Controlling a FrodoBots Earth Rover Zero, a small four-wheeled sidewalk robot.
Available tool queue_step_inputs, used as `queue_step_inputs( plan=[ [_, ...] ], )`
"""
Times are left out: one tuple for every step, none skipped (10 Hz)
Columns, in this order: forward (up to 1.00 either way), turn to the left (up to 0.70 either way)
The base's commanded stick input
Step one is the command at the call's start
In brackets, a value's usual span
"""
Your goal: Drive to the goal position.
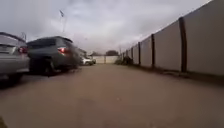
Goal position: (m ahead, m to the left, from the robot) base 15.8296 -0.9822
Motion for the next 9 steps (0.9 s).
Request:
queue_step_inputs(
  plan=[
    [0.70,0.00],
    [0.70,0.00],
    [0.70,0.00],
    [0.70,0.00],
    [0.70,0.00],
    [0.70,0.00],
    [0.70,0.00],
    [0.70,0.00],
    [0.70,0.04]
  ],
)
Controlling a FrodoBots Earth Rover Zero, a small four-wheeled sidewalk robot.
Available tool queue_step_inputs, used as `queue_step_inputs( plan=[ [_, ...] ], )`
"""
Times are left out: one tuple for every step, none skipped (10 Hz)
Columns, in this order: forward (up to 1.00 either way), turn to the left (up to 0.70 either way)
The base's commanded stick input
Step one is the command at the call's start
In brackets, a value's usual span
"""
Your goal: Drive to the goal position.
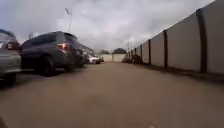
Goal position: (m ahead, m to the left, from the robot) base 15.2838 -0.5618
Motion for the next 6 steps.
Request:
queue_step_inputs(
  plan=[
    [0.70,-0.25],
    [0.70,-0.28],
    [0.70,0.07],
    [0.70,0.06],
    [0.70,0.04],
    [0.70,0.04]
  ],
)
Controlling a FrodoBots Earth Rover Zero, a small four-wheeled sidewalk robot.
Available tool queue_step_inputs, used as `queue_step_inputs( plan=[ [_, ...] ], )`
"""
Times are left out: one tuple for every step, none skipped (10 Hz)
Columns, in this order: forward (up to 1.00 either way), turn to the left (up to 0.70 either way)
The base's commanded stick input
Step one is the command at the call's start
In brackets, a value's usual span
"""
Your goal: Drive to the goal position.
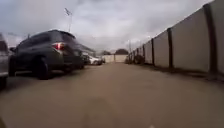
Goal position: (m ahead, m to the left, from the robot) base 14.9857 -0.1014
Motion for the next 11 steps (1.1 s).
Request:
queue_step_inputs(
  plan=[
    [0.70,0.05],
    [0.70,0.05],
    [0.70,0.05],
    [0.70,0.05],
    [0.70,0.03],
    [0.70,0.02],
    [0.70,0.00],
    [0.70,0.02],
    [0.70,0.03],
    [0.70,-0.03],
    [0.70,-0.28]
  ],
)
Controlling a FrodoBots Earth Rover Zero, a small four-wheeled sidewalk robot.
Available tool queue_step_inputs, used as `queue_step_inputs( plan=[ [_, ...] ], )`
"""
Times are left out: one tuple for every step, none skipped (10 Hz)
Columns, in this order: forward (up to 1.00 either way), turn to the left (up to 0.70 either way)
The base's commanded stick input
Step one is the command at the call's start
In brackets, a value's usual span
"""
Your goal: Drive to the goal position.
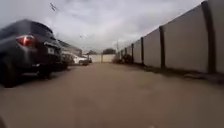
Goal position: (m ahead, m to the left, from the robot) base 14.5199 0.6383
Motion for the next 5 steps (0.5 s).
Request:
queue_step_inputs(
  plan=[
    [0.70,-0.14],
    [0.70,0.06],
    [0.70,0.07],
    [0.70,0.07],
    [0.70,0.06]
  ],
)
